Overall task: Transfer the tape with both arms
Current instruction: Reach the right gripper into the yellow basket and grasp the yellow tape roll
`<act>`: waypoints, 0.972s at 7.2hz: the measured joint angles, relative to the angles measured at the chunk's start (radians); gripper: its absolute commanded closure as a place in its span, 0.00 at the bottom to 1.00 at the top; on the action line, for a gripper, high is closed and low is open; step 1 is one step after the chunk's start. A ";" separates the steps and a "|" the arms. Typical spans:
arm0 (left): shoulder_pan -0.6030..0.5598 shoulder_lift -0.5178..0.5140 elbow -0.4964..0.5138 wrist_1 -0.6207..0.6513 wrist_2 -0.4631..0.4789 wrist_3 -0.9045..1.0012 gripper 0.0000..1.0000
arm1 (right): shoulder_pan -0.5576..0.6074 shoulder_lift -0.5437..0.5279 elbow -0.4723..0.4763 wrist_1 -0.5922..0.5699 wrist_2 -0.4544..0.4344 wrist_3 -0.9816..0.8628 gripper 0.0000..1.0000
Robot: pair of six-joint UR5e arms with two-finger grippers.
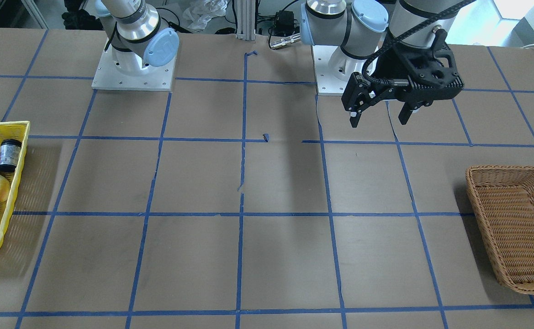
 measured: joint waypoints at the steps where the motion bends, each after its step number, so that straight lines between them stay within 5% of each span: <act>1: -0.001 0.000 0.000 0.001 0.000 0.000 0.00 | -0.006 0.039 0.001 -0.041 0.003 0.000 0.00; 3: -0.001 0.000 0.000 0.001 0.000 0.000 0.00 | -0.008 0.102 0.003 -0.081 0.000 0.014 0.08; 4: -0.001 0.000 0.000 0.001 0.000 0.000 0.00 | -0.009 0.115 0.003 -0.086 0.002 0.021 0.29; 6: -0.001 0.000 -0.001 0.001 0.000 0.000 0.00 | -0.009 0.133 0.003 -0.089 0.001 0.027 0.86; 7: -0.001 0.001 0.000 0.001 0.000 0.000 0.00 | -0.009 0.136 0.003 -0.090 -0.004 0.029 1.00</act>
